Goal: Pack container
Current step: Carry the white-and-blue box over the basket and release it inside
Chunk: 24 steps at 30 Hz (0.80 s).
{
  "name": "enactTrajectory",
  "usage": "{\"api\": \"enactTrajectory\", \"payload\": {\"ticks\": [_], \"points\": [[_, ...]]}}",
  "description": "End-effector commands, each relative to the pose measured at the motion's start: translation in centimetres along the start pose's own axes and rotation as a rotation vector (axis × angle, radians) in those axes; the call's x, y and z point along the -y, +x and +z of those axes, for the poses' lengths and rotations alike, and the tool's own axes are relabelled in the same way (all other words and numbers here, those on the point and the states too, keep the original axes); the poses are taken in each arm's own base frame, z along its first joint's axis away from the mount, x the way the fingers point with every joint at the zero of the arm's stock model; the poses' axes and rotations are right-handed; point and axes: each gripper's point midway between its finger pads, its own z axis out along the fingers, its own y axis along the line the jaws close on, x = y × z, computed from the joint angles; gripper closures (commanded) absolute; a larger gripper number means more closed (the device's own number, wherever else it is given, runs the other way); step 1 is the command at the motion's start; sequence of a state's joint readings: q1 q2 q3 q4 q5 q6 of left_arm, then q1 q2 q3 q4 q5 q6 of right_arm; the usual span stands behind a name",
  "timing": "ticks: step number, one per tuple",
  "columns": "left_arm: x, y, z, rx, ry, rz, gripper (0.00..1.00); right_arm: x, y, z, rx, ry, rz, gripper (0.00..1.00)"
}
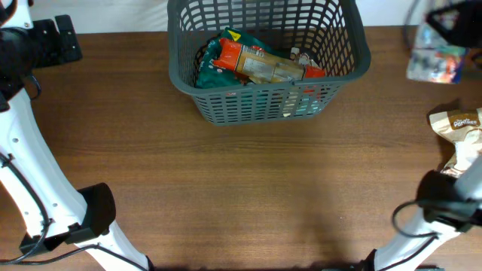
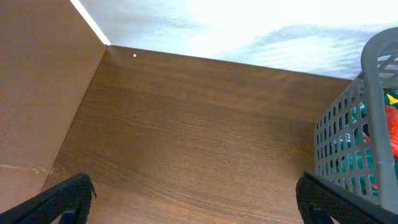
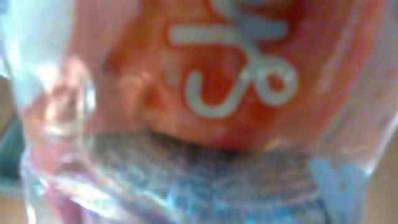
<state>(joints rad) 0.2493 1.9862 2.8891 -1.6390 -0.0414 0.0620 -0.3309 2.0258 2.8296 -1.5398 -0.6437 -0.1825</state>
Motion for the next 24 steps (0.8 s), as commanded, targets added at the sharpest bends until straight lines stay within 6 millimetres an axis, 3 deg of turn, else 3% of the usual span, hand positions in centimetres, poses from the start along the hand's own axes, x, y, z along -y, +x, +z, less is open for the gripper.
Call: {"api": "enactTrajectory", "payload": {"ticks": [1,3,6,8,11,14,16,17,18,19,20,24], "points": [[-0.1,0.1,0.0,-0.004,0.0,-0.012,0.01,-10.0,-0.9,-0.1,0.038,-0.095,-0.384,0.97],[-0.1,0.1,0.0,-0.004,0.0,-0.012,0.01,-13.1,0.1,2.0,-0.009,-0.085,-0.578,0.96],[-0.1,0.1,0.0,-0.005,0.0,-0.012,0.01,-15.3,0.8,4.6,-0.038,-0.085,-0.795,0.96],[-0.1,0.1,0.0,-0.004,0.0,-0.012,0.01,-17.4,0.5,6.7,-0.007,-0.128,-0.919,0.96],[-0.1,0.1,0.0,-0.004,0.0,-0.012,0.01,-19.0,0.0,9.7,0.034,-0.158,-1.04,0.96],[-0.1,0.1,0.0,-0.004,0.0,-0.012,0.01,-19.3,0.0,12.3,0.05,-0.18,-1.106,0.96],[-0.1,0.1,0.0,-0.004,0.0,-0.012,0.01,-19.6,0.5,14.6,0.052,-0.229,-1.112,0.84],[-0.1,0.1,0.0,-0.005,0.0,-0.012,0.01,-19.4,0.9,15.9,0.044,-0.247,-1.106,0.83],[-0.1,0.1,0.0,-0.005,0.0,-0.012,0.01,-18.9,2.0,18.6,0.018,-0.268,-1.123,0.83],[-0.1,0.1,0.0,-0.004,0.0,-0.012,0.01,-18.6,2.5,19.7,0.004,-0.275,-1.139,0.86],[-0.1,0.1,0.0,-0.005,0.0,-0.012,0.01,-18.0,3.5,21.9,-0.021,-0.288,-1.146,0.96],[-0.1,0.1,0.0,-0.005,0.0,-0.012,0.01,-17.2,6.2,26.0,-0.084,-0.336,-1.073,0.96]]}}
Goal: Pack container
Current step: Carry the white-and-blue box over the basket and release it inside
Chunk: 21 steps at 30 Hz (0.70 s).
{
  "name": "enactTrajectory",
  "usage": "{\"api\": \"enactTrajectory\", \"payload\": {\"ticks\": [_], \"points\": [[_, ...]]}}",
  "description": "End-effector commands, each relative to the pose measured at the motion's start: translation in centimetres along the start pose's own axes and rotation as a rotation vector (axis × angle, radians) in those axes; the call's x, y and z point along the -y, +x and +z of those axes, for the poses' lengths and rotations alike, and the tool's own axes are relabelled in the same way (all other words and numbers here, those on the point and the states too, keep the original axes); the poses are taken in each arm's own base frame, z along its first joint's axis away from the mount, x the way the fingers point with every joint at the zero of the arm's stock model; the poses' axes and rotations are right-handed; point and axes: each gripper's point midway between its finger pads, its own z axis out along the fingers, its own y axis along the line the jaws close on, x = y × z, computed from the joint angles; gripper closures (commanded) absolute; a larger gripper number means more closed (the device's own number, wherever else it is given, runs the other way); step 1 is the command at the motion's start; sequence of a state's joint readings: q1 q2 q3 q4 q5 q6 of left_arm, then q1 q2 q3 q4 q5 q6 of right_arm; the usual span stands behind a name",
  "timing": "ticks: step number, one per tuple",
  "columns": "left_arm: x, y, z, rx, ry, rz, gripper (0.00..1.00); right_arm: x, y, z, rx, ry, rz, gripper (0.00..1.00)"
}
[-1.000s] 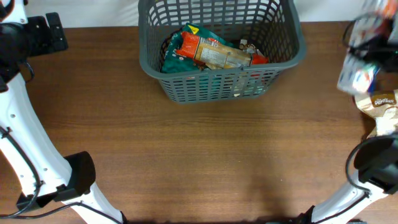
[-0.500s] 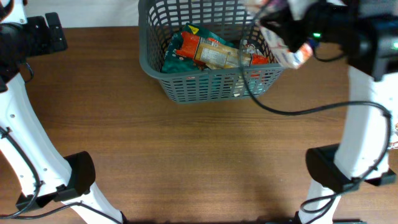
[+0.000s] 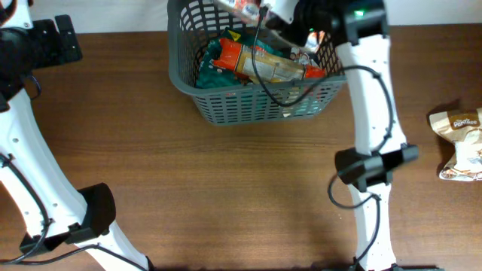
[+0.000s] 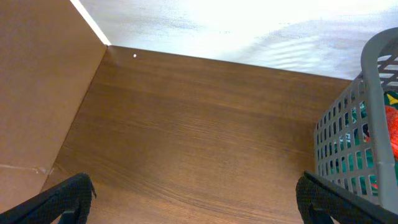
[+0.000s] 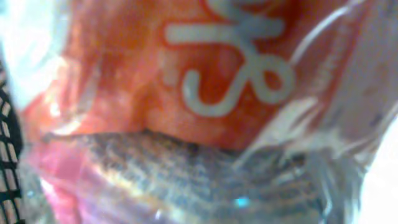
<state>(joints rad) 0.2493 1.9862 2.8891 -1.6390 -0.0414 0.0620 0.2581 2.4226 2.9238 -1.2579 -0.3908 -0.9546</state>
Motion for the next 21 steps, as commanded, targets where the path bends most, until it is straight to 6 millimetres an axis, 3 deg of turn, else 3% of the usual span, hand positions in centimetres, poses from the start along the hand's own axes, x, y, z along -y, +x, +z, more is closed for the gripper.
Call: {"api": "enactTrajectory", "payload": {"ticks": [1,5,13,15,17,20,21], "points": [[-0.1,0.1,0.0,-0.005,0.0,-0.012,0.01,-0.9,0.5,2.5,0.024,-0.053,0.044,0.96],[-0.1,0.1,0.0,-0.005,0.0,-0.012,0.01,-1.6,2.1,4.6,-0.003,-0.091,0.111,0.96],[-0.1,0.1,0.0,-0.005,0.0,-0.012,0.01,-2.6,3.6,5.9,-0.05,-0.128,0.239,0.72],[-0.1,0.1,0.0,-0.005,0.0,-0.012,0.01,-2.5,3.3,5.5,-0.048,-0.121,0.276,0.65],[-0.1,0.1,0.0,-0.005,0.0,-0.012,0.01,-1.9,2.3,4.2,-0.032,-0.096,0.345,0.51],[-0.1,0.1,0.0,-0.005,0.0,-0.012,0.01,-0.6,0.4,1.0,0.01,-0.046,0.35,0.5],[-0.1,0.1,0.0,-0.005,0.0,-0.012,0.01,-0.3,-0.3,-0.1,0.023,-0.029,0.341,0.45]]}}
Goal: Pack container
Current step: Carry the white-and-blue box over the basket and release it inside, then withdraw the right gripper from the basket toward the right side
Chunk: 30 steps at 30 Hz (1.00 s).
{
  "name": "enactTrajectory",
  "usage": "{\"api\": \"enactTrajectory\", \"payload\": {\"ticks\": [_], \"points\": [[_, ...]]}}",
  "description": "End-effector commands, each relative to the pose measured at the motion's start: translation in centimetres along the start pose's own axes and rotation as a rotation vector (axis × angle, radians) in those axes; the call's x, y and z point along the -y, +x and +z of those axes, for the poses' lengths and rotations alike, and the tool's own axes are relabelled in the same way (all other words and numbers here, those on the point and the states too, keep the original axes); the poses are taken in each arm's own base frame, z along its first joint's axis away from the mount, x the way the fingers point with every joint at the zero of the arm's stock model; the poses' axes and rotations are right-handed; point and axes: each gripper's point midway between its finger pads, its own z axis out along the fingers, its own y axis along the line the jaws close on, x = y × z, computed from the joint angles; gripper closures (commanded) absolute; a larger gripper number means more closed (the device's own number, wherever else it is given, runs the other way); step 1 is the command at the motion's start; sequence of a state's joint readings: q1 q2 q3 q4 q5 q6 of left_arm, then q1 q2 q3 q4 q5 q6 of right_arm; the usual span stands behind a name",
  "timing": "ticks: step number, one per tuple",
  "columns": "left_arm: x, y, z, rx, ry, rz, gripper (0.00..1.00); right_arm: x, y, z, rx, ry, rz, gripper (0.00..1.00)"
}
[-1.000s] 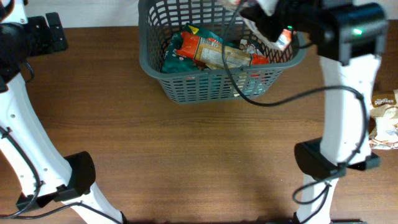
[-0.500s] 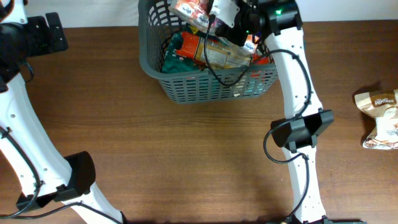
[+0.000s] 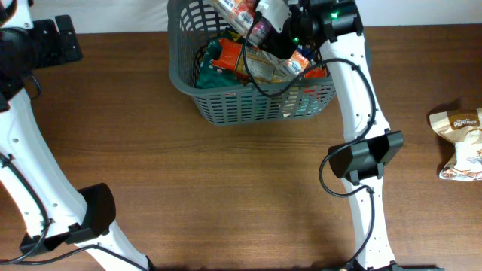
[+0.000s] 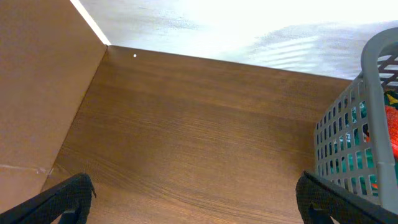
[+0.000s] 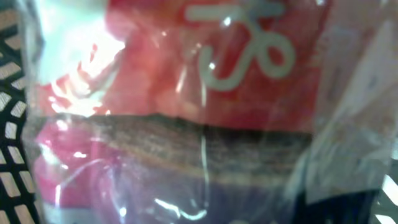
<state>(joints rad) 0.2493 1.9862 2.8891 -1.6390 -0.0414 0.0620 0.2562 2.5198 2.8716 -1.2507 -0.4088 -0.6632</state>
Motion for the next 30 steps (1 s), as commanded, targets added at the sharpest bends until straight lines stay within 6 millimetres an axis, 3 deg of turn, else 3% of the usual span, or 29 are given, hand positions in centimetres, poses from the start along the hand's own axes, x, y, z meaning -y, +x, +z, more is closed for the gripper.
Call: {"api": "enactTrajectory", "payload": {"ticks": [1,2,4,6,8,11,16,23,26,28,29,30], "points": [[-0.1,0.1,0.0,-0.005,0.0,-0.012,0.01,0.1,-4.3,-7.0,0.101,0.099,-0.013,0.42],[-0.1,0.1,0.0,-0.004,0.0,-0.012,0.01,0.2,-4.2,-7.3,0.089,0.111,-0.016,0.69],[-0.1,0.1,0.0,-0.005,0.0,-0.012,0.01,-0.2,-3.6,-7.2,0.066,0.094,-0.026,0.87],[-0.1,0.1,0.0,-0.004,0.0,-0.012,0.01,-0.9,-2.8,-7.1,0.031,0.068,-0.058,0.73],[-0.1,0.1,0.0,-0.005,0.0,-0.012,0.01,-1.3,-2.3,-7.0,0.011,0.053,-0.109,0.87],[-0.1,0.1,0.0,-0.005,0.0,-0.012,0.01,-1.2,-2.2,-7.0,0.004,0.056,-0.108,0.91],[-0.1,0.1,0.0,-0.005,0.0,-0.012,0.01,-1.9,-1.9,-6.4,-0.018,0.038,-0.186,0.89],[-0.1,0.1,0.0,-0.004,0.0,-0.012,0.01,-2.8,2.0,-5.1,-0.179,-0.017,-0.321,0.94],[-0.1,0.1,0.0,-0.005,0.0,-0.012,0.01,-2.8,2.3,-4.6,-0.186,-0.028,-0.342,0.94],[-0.1,0.1,0.0,-0.005,0.0,-0.012,0.01,-2.5,2.2,-4.3,-0.178,-0.018,-0.346,0.85],[-0.1,0.1,0.0,-0.004,0.0,-0.012,0.01,-2.5,2.0,-4.3,-0.172,-0.015,-0.348,0.65],[-0.1,0.1,0.0,-0.005,0.0,-0.012,0.01,-2.5,2.0,-4.3,-0.172,-0.015,-0.348,0.53]]}}
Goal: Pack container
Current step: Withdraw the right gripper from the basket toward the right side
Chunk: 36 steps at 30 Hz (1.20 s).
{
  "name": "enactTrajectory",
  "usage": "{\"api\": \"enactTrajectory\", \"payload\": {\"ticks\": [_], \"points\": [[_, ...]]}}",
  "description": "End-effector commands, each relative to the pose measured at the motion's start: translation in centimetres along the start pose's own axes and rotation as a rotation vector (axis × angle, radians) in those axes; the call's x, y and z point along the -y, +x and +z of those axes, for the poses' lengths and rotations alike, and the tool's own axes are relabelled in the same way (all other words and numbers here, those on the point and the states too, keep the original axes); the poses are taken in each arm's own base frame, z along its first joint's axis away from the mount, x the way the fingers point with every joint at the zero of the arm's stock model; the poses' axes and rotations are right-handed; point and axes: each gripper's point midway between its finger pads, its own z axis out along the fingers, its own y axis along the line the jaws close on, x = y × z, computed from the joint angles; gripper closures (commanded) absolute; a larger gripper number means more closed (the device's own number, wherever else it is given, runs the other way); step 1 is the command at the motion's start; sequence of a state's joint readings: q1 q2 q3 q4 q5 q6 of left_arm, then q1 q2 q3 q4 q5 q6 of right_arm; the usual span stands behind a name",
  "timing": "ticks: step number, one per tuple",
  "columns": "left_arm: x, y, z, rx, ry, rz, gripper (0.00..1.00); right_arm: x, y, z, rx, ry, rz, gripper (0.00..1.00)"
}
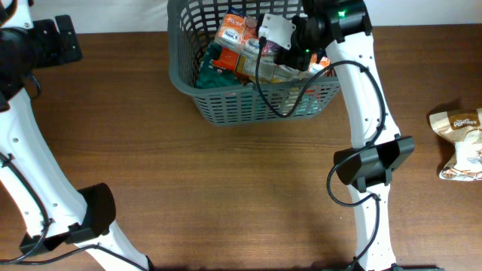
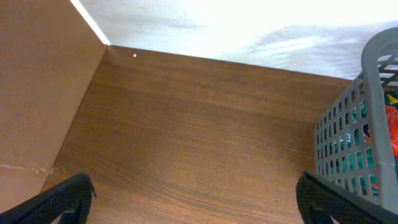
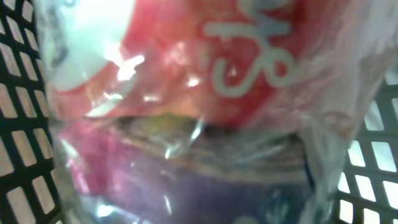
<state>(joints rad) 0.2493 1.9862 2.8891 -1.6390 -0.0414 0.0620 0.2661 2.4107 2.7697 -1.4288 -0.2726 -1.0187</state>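
The grey slatted basket (image 1: 175,68) stands at the table's back centre, with orange, green and beige packets (image 1: 282,71) inside. My right gripper (image 1: 254,39) reaches into it from the right, shut on a clear snack packet with a red label (image 1: 233,30). That packet (image 3: 205,81) fills the right wrist view and hides the fingers, with basket mesh (image 3: 18,124) on both sides. My left gripper (image 2: 196,202) hangs open and empty over bare table to the left of the basket (image 2: 373,68). From overhead the left gripper (image 1: 68,38) sits at the far back left.
A white and brown snack bag (image 1: 457,120) lies at the table's right edge, with more of it just below. The white wall runs along the table's back edge (image 2: 205,59). Bare wood spreads in front of the basket.
The right gripper and its packet were at the basket's back rim; now they are lower, inside the basket above the other packets. The left arm has not moved.
At first the right gripper held the packet high at the table's far right. It was then over the basket's back rim, still at the rim a moment later, and now down inside the basket. The left gripper stayed open at the back left throughout.
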Motion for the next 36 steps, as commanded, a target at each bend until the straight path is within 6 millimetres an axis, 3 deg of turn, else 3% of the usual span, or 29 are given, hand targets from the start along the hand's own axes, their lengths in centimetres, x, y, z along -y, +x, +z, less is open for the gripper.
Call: {"api": "enactTrajectory", "payload": {"ticks": [1,2,3,4,6,10,12,15,17,18,20,23,24,29,33,36], "points": [[-0.1,0.1,0.0,-0.005,0.0,-0.012,0.01,0.1,-1.3,-1.5,0.03,0.029,-0.041,0.32],[-0.1,0.1,0.0,-0.004,0.0,-0.012,0.01,0.1,-1.3,-1.5,0.03,0.029,-0.041,0.22],[-0.1,0.1,0.0,-0.005,0.0,-0.012,0.01,0.1,-1.3,-1.5,0.03,0.029,-0.041,0.21],[-0.1,0.1,0.0,-0.004,0.0,-0.012,0.01,0.1,-1.3,-1.6,0.03,0.033,-0.04,0.01],[-0.1,0.1,0.0,-0.004,0.0,-0.012,0.01,0.3,-1.5,-1.9,0.039,0.043,0.007,0.01],[-0.1,0.1,0.0,-0.004,0.0,-0.012,0.01,1.6,-3.6,-5.3,0.123,0.121,0.236,0.01],[-0.1,0.1,0.0,-0.004,0.0,-0.012,0.01,2.1,-5.0,-9.0,0.197,0.18,0.361,0.01],[-0.1,0.1,0.0,-0.005,0.0,-0.012,0.01,1.8,-6.7,-16.5,0.326,0.27,0.484,0.01],[-0.1,0.1,0.0,-0.005,0.0,-0.012,0.01,1.4,-6.4,-21.3,0.365,0.348,0.476,0.01],[-0.1,0.1,0.0,-0.005,0.0,-0.012,0.01,1.3,-6.0,-22.6,0.364,0.377,0.481,0.01],[-0.1,0.1,0.0,-0.004,0.0,-0.012,0.01,1.7,-3.8,-25.4,0.329,0.473,0.532,0.01],[-0.1,0.1,0.0,-0.004,0.0,-0.012,0.01,3.5,1.9,-30.0,0.266,0.684,0.786,0.01],[-0.1,0.1,0.0,-0.005,0.0,-0.012,0.01,3.8,4.7,-32.0,0.254,0.75,0.889,0.01],[-0.1,0.1,0.0,-0.005,0.0,-0.012,0.01,3.3,12.2,-38.2,0.263,0.884,1.133,0.01],[-0.1,0.1,0.0,-0.004,0.0,-0.012,0.01,1.6,18.5,-40.4,0.246,0.911,1.292,0.01],[-0.1,0.1,0.0,-0.005,0.0,-0.012,0.01,0.6,26.6,-40.1,0.139,0.976,1.457,0.01]]}}
